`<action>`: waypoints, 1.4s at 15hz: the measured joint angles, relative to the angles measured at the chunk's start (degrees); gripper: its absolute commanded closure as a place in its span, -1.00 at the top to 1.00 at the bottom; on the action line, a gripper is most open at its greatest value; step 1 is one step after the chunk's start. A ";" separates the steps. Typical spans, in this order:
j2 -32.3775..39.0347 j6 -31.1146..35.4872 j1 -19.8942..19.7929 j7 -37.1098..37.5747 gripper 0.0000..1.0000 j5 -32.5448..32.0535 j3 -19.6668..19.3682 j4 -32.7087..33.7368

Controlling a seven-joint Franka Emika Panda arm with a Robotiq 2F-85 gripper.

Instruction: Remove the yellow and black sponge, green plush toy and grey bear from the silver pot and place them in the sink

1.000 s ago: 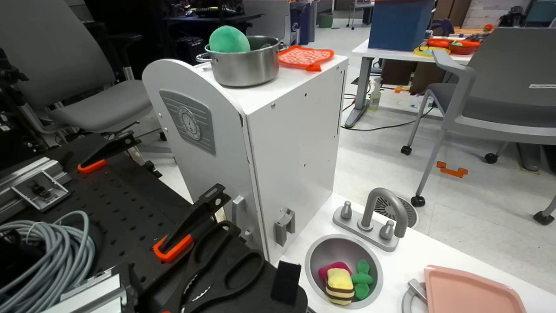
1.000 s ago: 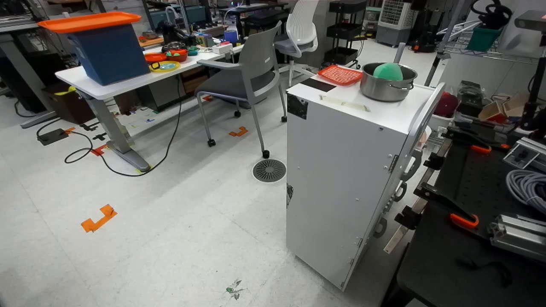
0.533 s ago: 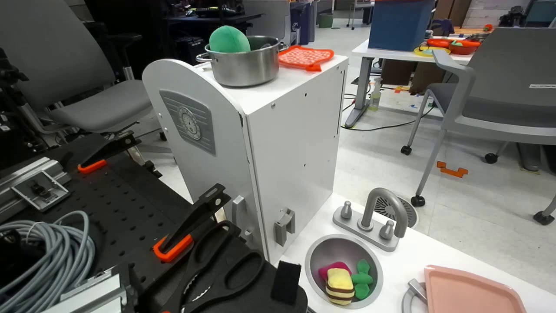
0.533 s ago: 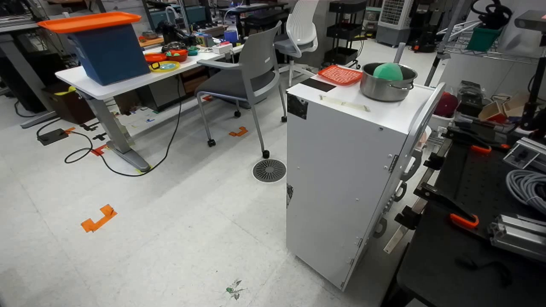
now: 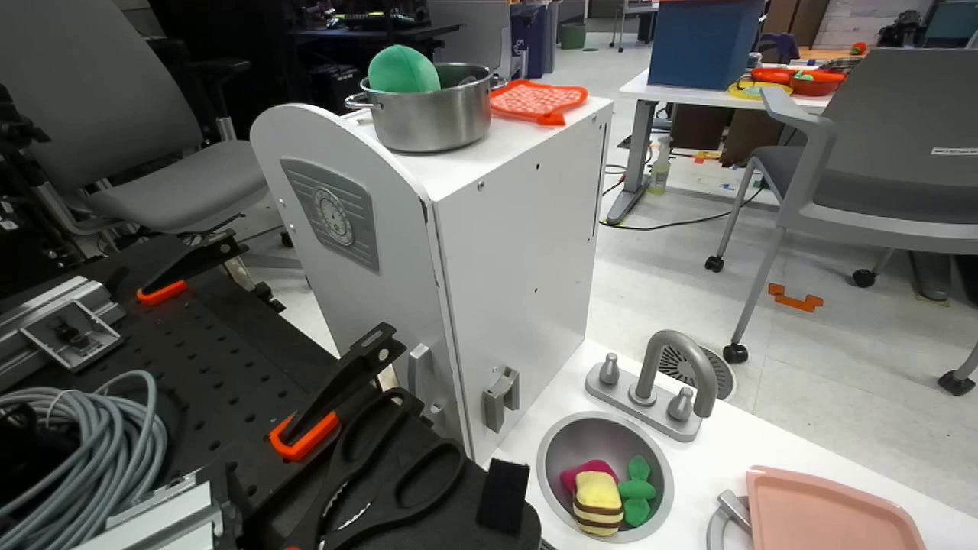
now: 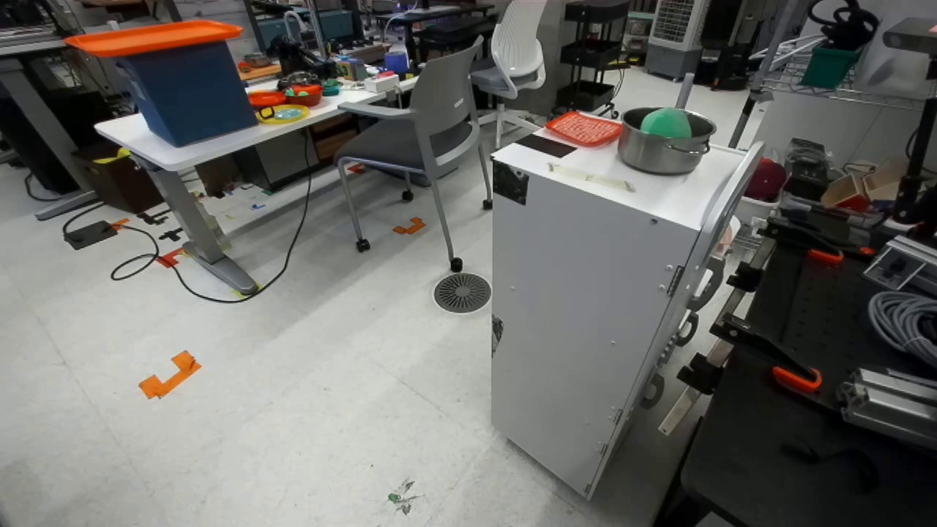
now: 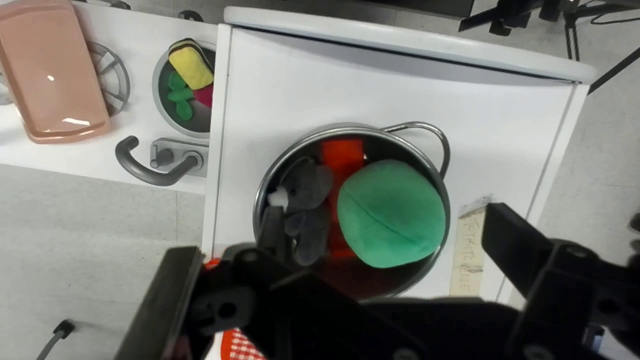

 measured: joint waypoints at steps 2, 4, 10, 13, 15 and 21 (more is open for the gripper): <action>0.11 0.88 -0.18 0.00 1.00 0.01 0.00 -0.01; 0.38 3.83 -0.46 1.33 1.00 -0.16 -0.01 -0.17; 1.22 10.54 -0.92 4.08 1.00 -0.16 0.01 -0.56; 1.30 11.26 -0.72 3.81 1.00 0.76 0.40 -0.71; 1.32 11.26 -0.51 3.02 1.00 2.18 1.16 -1.03; 1.67 11.26 -0.28 2.16 1.00 3.89 2.33 -1.38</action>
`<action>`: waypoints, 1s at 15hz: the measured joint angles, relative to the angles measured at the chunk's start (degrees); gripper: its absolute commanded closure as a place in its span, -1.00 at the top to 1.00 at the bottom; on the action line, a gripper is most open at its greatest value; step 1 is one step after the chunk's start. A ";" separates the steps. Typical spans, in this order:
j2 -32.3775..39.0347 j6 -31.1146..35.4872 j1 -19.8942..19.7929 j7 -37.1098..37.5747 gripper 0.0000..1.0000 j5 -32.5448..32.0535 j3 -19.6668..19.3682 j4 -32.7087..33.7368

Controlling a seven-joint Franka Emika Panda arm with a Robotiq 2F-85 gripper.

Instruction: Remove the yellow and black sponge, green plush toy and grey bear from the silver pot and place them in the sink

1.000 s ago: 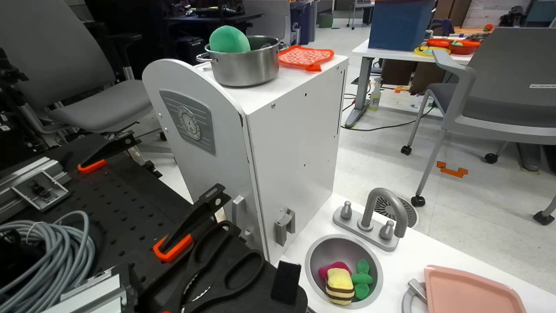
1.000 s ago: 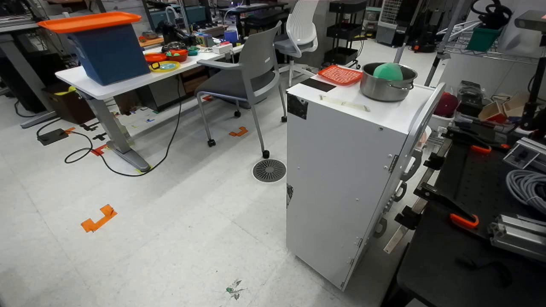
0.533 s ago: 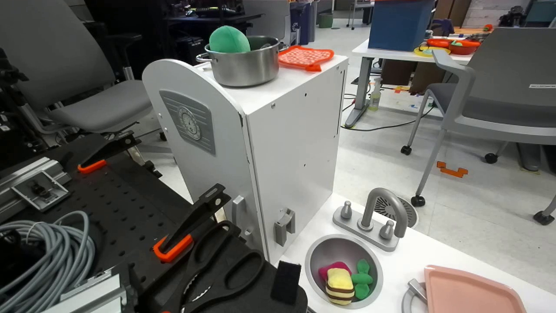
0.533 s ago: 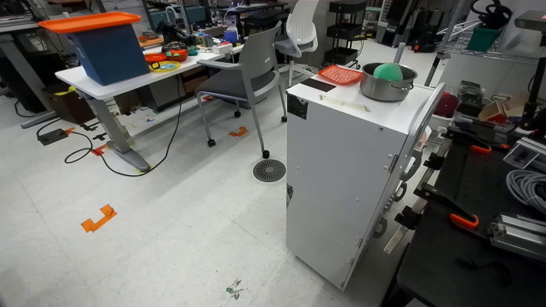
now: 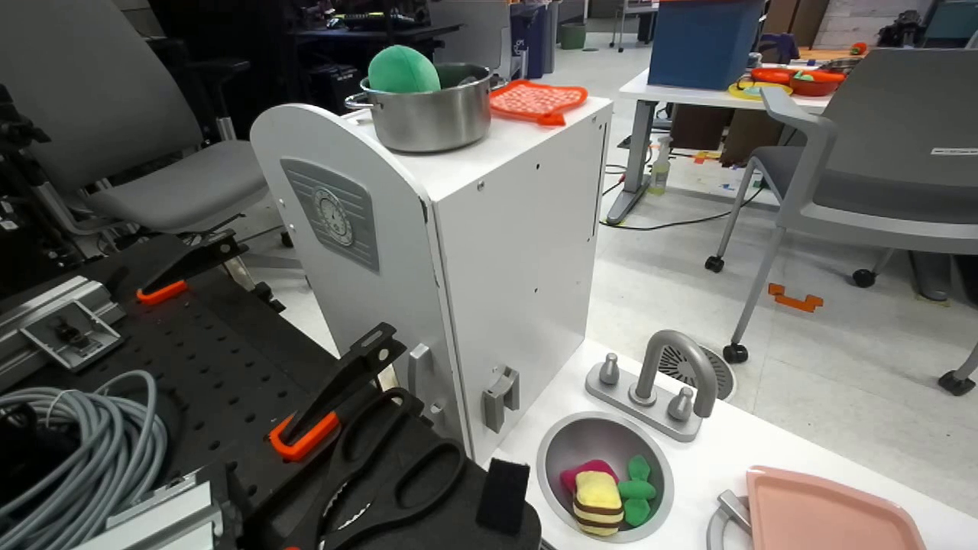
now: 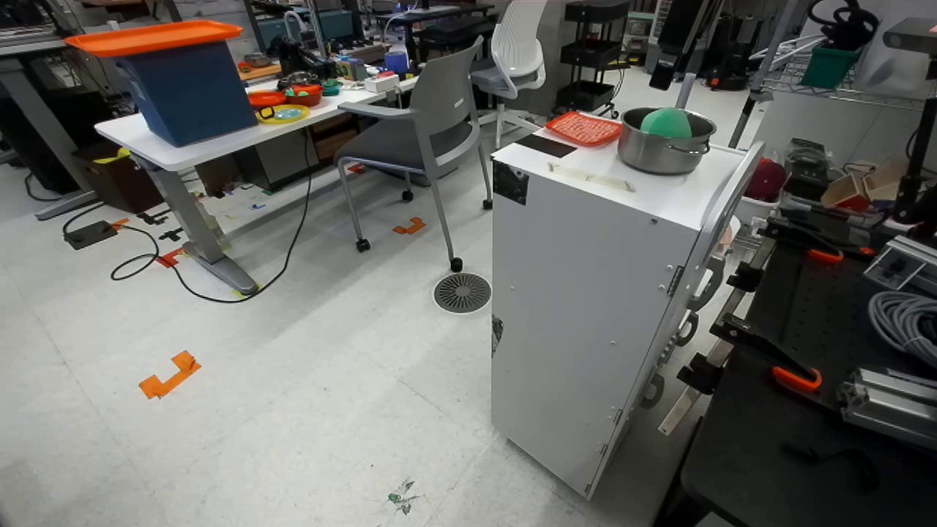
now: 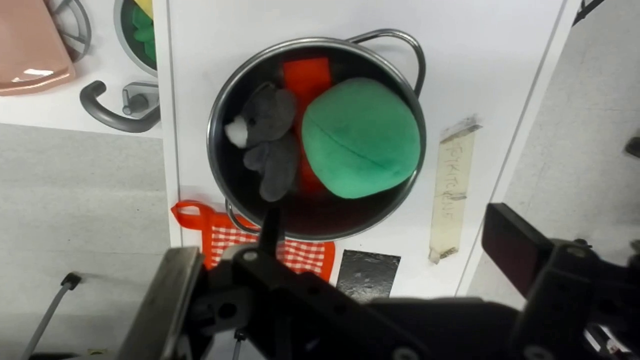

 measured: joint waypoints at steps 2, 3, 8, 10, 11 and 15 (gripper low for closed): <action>0.09 0.00 -0.01 0.00 1.00 0.07 0.00 0.00; 0.15 -0.02 -0.01 0.00 1.00 0.07 0.00 0.00; 0.83 -0.06 -0.01 0.00 1.00 0.07 0.00 -0.47; 1.32 -0.13 -0.08 0.00 1.00 0.07 0.00 -0.52; 1.61 -0.16 -0.17 0.00 1.00 0.07 -0.01 -0.52; 2.91 -0.19 -0.66 0.00 1.00 0.07 -0.11 -0.51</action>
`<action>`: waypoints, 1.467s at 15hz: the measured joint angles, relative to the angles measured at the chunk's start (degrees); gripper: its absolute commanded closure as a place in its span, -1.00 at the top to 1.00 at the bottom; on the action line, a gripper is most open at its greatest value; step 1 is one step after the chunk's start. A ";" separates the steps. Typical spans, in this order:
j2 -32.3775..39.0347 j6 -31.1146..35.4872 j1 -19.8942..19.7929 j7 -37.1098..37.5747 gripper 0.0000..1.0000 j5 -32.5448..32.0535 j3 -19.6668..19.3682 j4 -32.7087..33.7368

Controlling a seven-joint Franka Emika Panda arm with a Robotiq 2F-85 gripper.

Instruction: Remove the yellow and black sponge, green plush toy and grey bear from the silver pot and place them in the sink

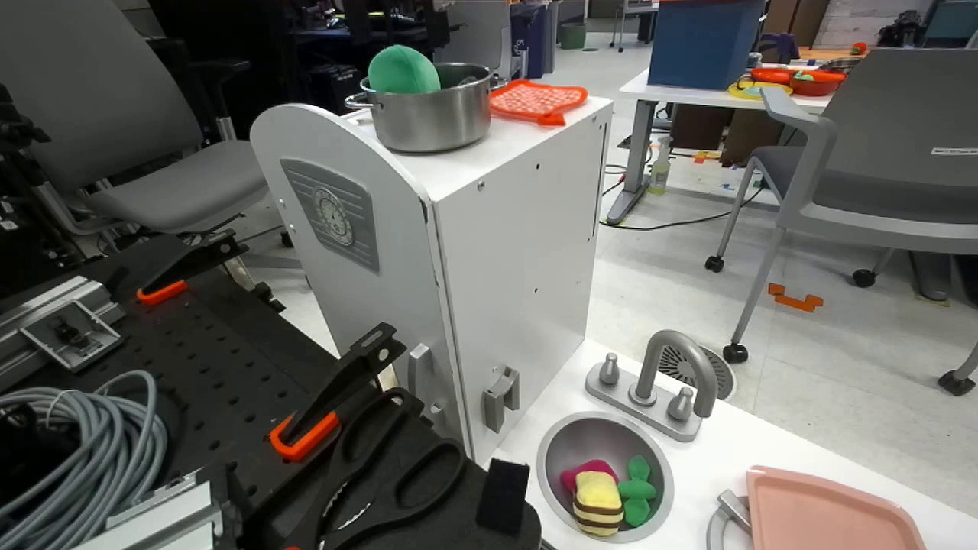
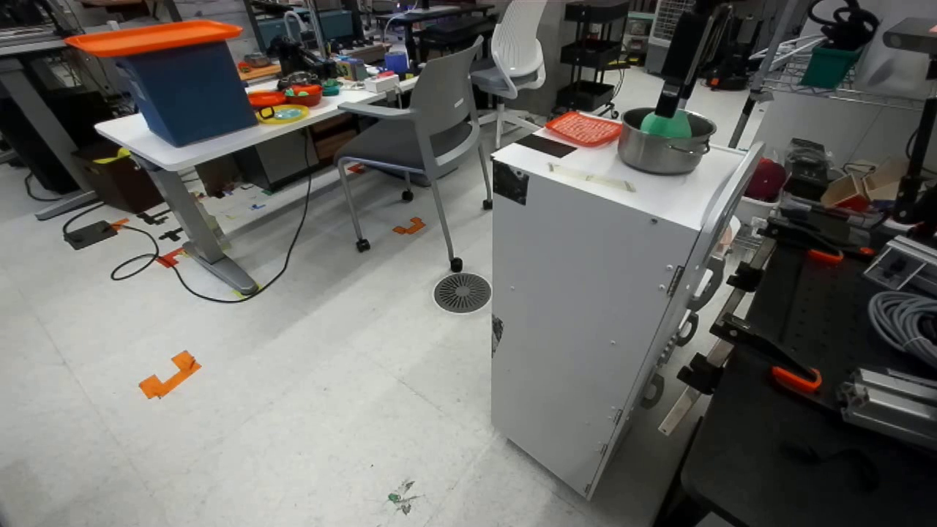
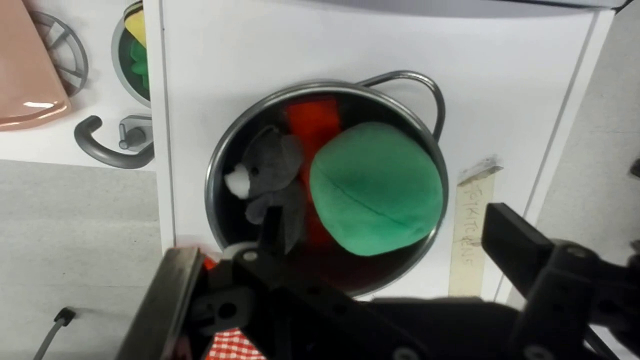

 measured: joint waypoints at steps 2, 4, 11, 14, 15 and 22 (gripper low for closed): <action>0.48 -0.03 -0.10 0.00 1.00 0.00 -0.03 0.02; 0.76 -0.06 -0.12 0.00 1.00 0.00 -0.03 0.03; 0.96 -0.18 -0.12 -0.24 -0.16 0.49 -0.03 0.04; 0.96 -0.20 -0.12 -0.53 -0.59 0.83 -0.03 0.10; 0.96 -0.20 -0.12 -0.56 -0.74 0.86 -0.03 0.15; 0.96 -0.20 -0.12 -0.80 -0.95 1.02 -0.03 0.38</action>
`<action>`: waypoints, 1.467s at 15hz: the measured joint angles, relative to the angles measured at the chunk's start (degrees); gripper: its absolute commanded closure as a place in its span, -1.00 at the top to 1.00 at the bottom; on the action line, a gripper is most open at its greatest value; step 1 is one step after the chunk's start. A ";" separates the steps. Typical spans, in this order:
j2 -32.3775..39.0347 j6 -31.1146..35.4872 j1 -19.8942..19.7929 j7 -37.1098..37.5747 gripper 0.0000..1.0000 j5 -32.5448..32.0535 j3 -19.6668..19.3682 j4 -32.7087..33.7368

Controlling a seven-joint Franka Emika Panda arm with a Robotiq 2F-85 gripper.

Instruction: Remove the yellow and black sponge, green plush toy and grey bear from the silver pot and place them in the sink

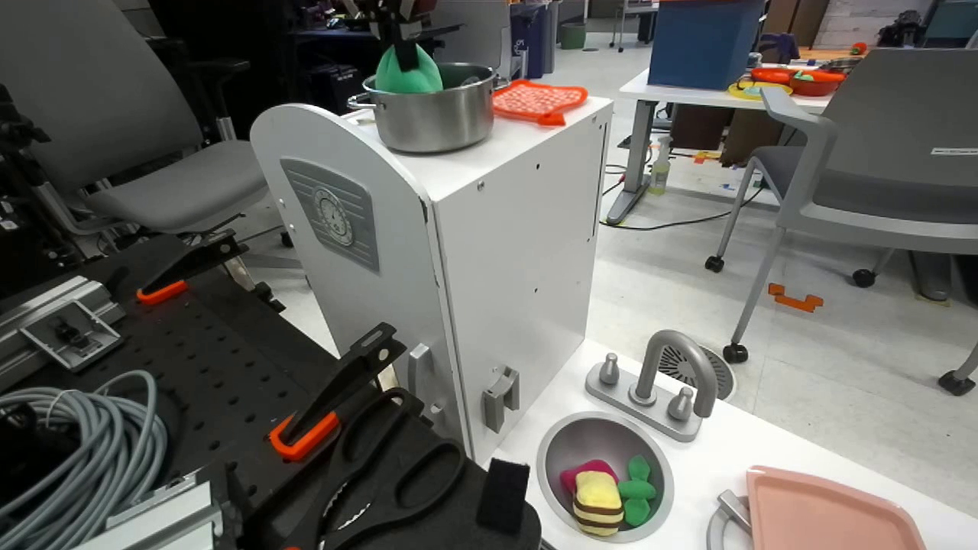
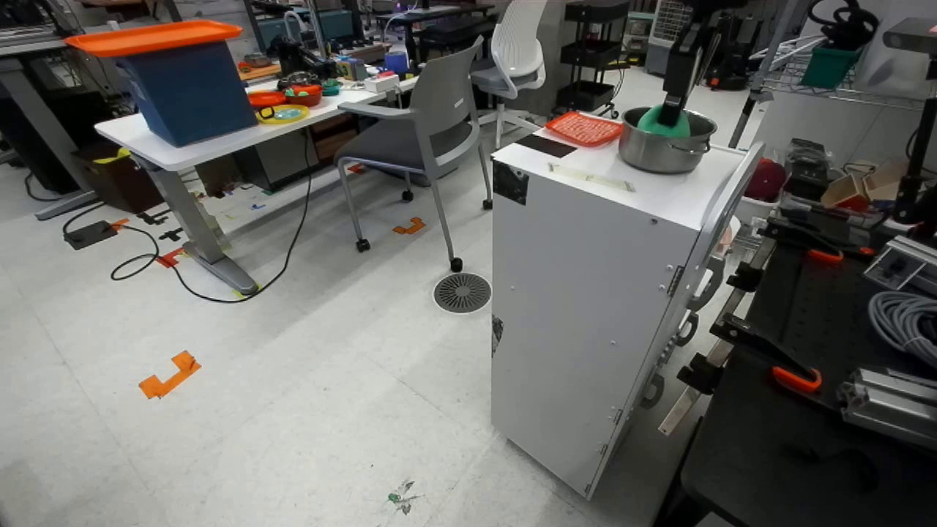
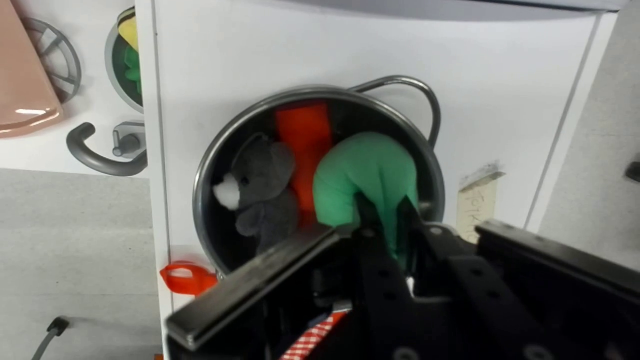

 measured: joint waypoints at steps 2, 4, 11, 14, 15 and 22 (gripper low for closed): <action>-0.01 0.00 -0.03 -0.01 -0.94 0.00 -0.01 0.12; -0.05 -0.15 -0.13 0.60 -0.94 -0.54 -0.22 0.40; -1.88 -3.65 -0.58 1.69 -0.94 -1.88 -0.94 1.30; -3.42 -4.78 -1.16 2.18 -0.94 -2.64 -1.10 1.36; -4.06 -4.90 -1.45 2.36 -0.94 -2.74 -1.27 1.36; -6.79 -5.63 -4.45 7.18 -0.94 -7.25 -3.33 1.48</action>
